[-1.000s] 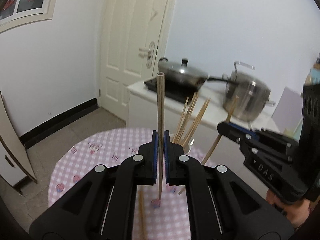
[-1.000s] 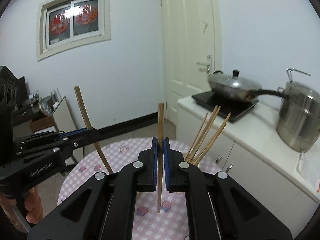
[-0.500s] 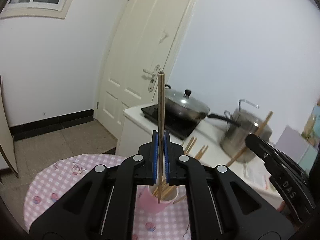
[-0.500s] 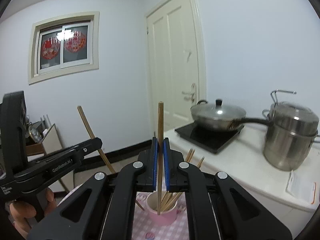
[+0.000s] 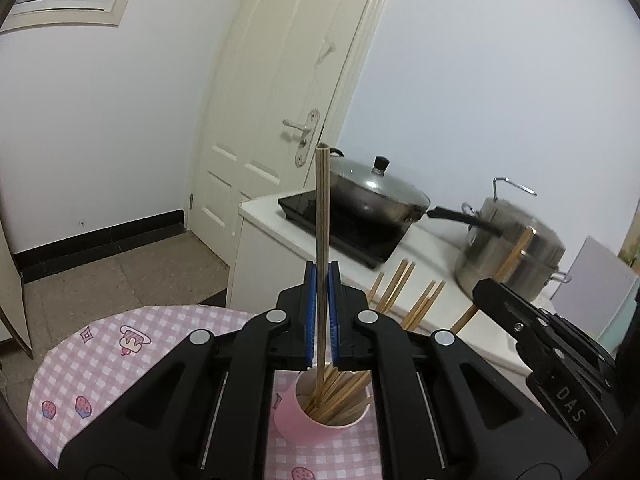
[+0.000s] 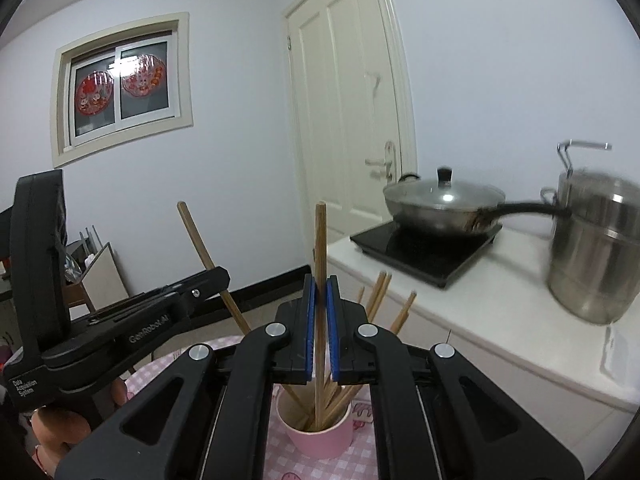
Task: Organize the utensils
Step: 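Carry the chopsticks into the pink cup with the left gripper while the right gripper does too, then open both grippers to drop the chopsticks into the cup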
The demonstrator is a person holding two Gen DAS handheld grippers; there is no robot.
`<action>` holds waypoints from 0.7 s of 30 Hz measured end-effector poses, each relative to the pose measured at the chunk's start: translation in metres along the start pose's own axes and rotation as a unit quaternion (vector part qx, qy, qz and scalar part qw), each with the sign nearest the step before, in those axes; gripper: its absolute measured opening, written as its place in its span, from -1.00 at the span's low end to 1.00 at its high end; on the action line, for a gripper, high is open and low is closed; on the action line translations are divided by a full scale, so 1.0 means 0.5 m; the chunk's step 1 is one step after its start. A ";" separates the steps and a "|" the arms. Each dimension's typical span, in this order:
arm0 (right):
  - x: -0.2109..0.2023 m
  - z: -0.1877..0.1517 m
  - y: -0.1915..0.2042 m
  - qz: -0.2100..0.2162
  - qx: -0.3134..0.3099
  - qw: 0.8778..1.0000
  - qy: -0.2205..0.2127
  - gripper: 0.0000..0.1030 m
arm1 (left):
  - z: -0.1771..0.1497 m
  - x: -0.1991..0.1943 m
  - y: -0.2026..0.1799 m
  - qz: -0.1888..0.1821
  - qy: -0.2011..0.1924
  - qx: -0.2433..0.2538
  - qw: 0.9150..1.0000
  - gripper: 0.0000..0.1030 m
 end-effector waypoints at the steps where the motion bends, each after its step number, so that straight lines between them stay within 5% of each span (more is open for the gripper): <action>1: 0.004 -0.005 -0.001 0.001 0.003 1.000 0.004 -0.92 | -0.005 0.005 0.001 -0.002 0.003 0.003 1.000 -0.88; 21: 0.025 -0.078 -0.022 -0.001 0.016 0.999 0.029 -0.91 | -0.082 0.033 0.025 0.010 0.039 0.037 0.998 -0.87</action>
Point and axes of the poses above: each gripper's, at about its wrist camera, not at the fingertips, and x roughly the way its jaws point, y to its left, z to its top, the point moved 1 cm from there along x, roughly the way its jaws point, and after that the axes turned 2 degrees about y, right-handed, at the moved point
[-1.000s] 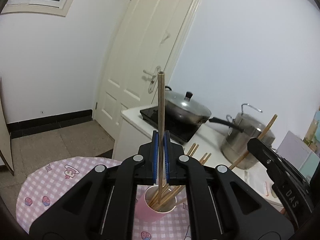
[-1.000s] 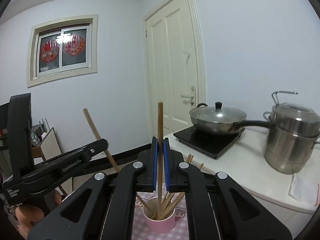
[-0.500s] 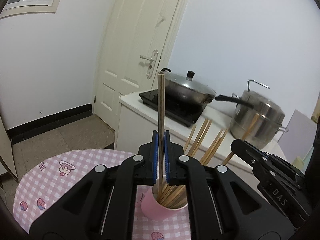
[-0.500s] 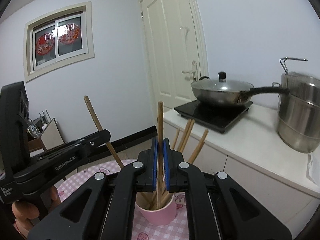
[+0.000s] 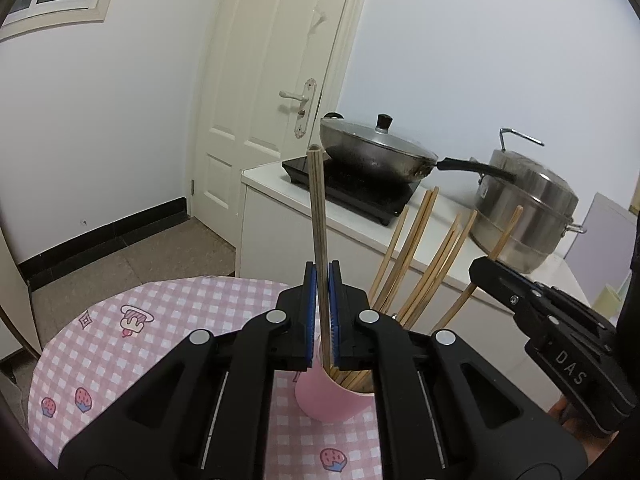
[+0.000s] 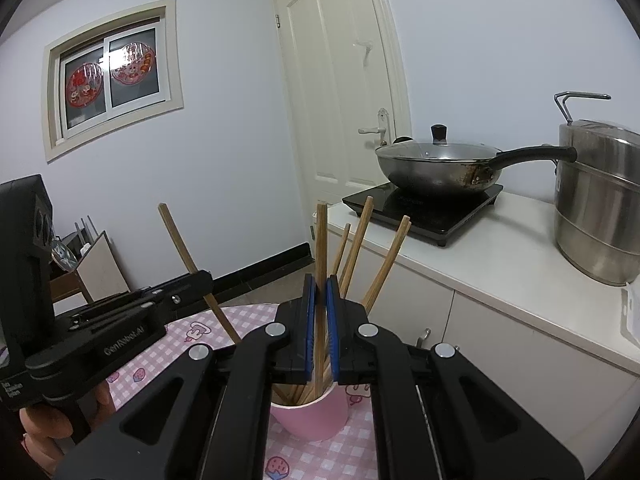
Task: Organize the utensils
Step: 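Open both grippers to drop the chopsticks into the cup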
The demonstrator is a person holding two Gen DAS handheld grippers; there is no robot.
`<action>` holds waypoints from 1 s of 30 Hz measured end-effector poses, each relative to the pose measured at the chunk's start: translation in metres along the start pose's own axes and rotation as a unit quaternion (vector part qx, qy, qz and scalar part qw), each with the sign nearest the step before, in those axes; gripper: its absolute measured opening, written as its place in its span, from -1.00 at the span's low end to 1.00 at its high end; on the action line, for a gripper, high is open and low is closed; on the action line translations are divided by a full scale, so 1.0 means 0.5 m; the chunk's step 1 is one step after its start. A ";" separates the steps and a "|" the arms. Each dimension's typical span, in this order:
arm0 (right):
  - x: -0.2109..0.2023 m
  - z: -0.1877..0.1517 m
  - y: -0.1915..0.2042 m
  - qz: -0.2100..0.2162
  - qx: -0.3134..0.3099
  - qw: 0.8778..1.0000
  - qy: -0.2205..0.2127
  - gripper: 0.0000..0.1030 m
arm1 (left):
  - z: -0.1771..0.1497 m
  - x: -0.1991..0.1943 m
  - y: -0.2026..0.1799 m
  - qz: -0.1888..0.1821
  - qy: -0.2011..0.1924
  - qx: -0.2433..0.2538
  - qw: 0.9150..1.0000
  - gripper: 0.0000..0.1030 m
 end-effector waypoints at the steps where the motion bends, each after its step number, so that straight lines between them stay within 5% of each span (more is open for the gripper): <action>1: 0.000 0.000 0.000 0.000 0.001 1.000 0.000 -0.91 | 0.000 0.000 0.001 0.001 0.002 0.000 1.000 -0.86; 7: 0.002 0.002 -0.005 0.008 0.013 1.000 0.009 -0.88 | 0.000 0.000 0.002 0.002 0.023 0.002 1.000 -0.83; 8: 0.001 0.001 -0.006 0.010 0.016 1.000 0.011 -0.88 | 0.000 0.000 0.001 0.002 0.029 0.004 1.000 -0.70; 11: -0.001 0.000 -0.008 0.020 0.033 0.999 0.019 -0.86 | -0.002 -0.018 0.003 0.004 0.016 0.000 1.000 0.43; 30: -0.073 -0.019 0.045 0.022 0.030 0.998 0.040 -0.49 | -0.023 -0.144 0.014 0.036 0.008 0.036 0.999 0.43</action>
Point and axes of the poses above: each gripper's, at about its wrist camera, not at the fingertips, and x roughly the way its jaws point, y to its left, z to its top, the point moved 1 cm from there along x, roughly the way its jaws point, and after that the axes turned 2 degrees about y, right-handed, at the moved point
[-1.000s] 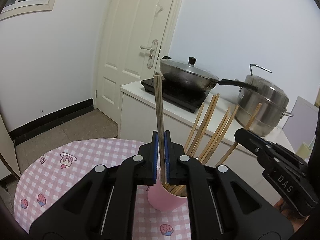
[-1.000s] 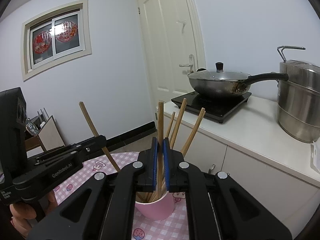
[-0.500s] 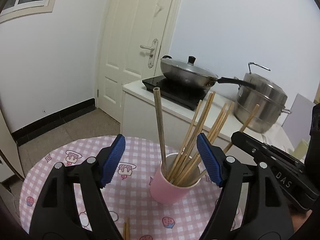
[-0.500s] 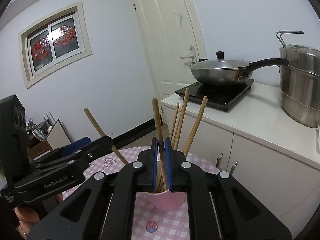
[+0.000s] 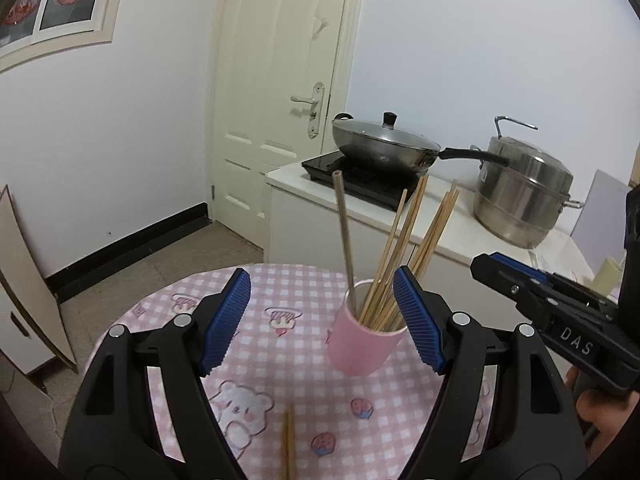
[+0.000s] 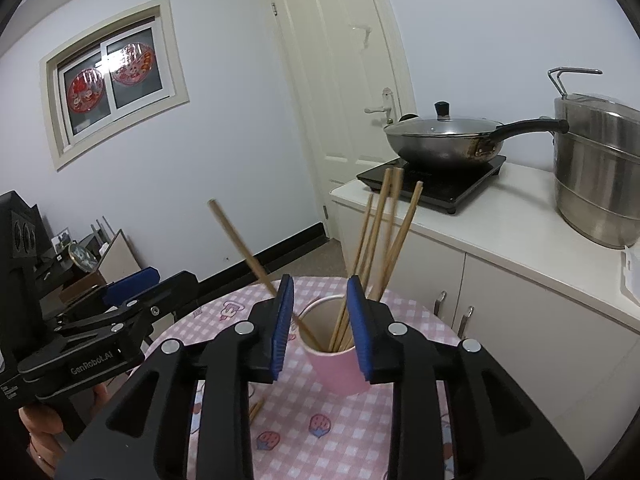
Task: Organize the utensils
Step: 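Open both grippers to drop the chopsticks into the cup, then lower both grippers to the last chopsticks and close each on one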
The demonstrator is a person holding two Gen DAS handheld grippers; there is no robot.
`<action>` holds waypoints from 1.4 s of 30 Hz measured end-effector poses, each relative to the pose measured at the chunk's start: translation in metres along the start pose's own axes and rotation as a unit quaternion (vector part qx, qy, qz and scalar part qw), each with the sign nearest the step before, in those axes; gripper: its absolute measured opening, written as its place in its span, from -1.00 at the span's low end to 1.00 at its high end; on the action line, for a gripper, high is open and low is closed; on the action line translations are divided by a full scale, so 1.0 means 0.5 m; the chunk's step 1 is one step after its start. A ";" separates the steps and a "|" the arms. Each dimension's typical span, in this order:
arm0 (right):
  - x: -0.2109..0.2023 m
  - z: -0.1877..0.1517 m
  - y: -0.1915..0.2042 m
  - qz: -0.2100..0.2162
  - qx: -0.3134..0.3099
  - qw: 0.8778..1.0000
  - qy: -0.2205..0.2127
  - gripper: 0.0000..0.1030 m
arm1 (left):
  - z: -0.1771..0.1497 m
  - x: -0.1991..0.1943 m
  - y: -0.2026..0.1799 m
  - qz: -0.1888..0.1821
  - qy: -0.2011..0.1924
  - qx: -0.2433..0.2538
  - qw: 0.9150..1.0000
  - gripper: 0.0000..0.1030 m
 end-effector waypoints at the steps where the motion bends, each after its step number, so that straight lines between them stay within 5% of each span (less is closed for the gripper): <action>1: -0.002 -0.002 0.005 0.001 -0.002 1.000 0.001 -0.48 | -0.003 -0.006 0.002 0.001 0.000 0.002 1.000 0.43; 13: -0.002 -0.049 0.092 0.017 -0.033 0.999 0.037 -0.38 | -0.072 -0.054 0.061 0.023 0.034 0.013 0.999 0.44; 17: 0.015 -0.074 0.109 0.020 -0.038 0.997 0.061 -0.34 | -0.110 -0.043 0.090 0.012 0.075 0.008 0.997 0.45; 29: 0.118 -0.191 0.137 0.026 -0.029 0.984 0.173 -0.32 | -0.264 0.081 0.178 0.013 0.260 -0.024 0.965 0.45; 42: 0.170 -0.248 0.128 0.031 -0.022 0.974 0.225 -0.32 | -0.317 0.133 0.140 0.011 0.292 0.021 0.956 0.44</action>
Point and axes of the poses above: each gripper's, at about its wrist camera, not at the fingertips, and x roughly the way its jaws point, y to its left, z to its top, the point moved 1 cm from there along x, roughly the way its jaws point, and after that the axes turned 2 degrees about y, right-handed, at the moved point
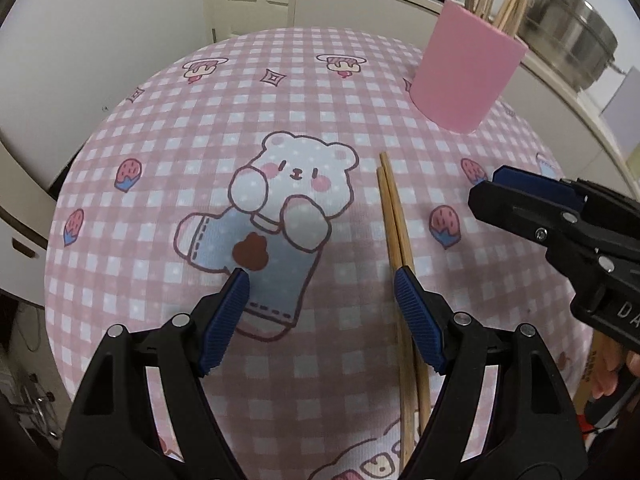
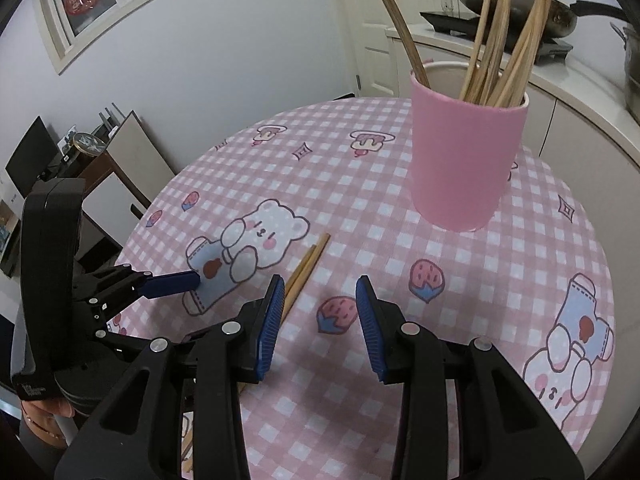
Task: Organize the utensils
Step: 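Lower both grippers to the last chopsticks and close each on one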
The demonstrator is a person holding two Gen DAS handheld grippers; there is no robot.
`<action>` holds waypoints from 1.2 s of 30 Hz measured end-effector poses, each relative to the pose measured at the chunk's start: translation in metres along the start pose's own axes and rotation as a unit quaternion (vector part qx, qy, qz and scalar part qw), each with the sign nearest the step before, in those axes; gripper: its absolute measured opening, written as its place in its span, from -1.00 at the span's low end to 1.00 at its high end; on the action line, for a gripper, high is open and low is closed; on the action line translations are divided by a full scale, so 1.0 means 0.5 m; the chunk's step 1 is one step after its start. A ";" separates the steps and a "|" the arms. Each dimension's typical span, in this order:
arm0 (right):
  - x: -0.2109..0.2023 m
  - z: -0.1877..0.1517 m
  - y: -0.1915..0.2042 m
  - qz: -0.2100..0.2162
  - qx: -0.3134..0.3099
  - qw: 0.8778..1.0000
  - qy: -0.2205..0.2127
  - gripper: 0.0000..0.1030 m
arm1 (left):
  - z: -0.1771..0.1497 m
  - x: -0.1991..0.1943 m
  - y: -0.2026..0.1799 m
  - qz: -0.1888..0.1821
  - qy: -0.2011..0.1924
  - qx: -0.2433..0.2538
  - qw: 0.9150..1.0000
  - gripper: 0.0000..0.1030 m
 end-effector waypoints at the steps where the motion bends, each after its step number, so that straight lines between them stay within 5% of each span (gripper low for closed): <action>1: 0.001 0.001 -0.002 0.000 0.001 1.000 0.001 -0.32 | 0.002 0.002 -0.003 0.004 -0.001 0.004 1.000 0.44; 24: 0.010 -0.010 -0.023 -0.002 0.013 1.000 0.016 -0.27 | 0.023 0.029 -0.026 0.042 0.002 0.038 0.998 0.44; 25: 0.010 -0.009 -0.022 -0.003 0.012 1.000 0.016 -0.27 | 0.024 0.028 -0.025 0.039 0.001 0.036 0.999 0.41; 27: 0.010 -0.009 -0.021 -0.005 0.011 1.000 0.020 -0.27 | 0.025 0.024 -0.022 0.035 -0.005 0.035 0.999 -0.10; 29: 0.014 -0.007 -0.022 -0.011 0.009 1.000 0.024 -0.27 | 0.025 0.019 -0.007 0.031 -0.005 0.031 0.999 -0.35; 36: 0.054 0.005 -0.016 -0.009 0.013 0.998 0.061 -0.27 | 0.021 0.011 0.038 0.013 0.003 0.016 1.000 -0.58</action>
Point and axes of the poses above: each gripper's, at about its wrist camera, not at the fingertips, and x roughly the way its jaws point, y to its left, z to its top, the point moved 1 cm from there along x, roughly the way its jaws point, and after that the axes turned 2 degrees about y, right-handed, at the moved point
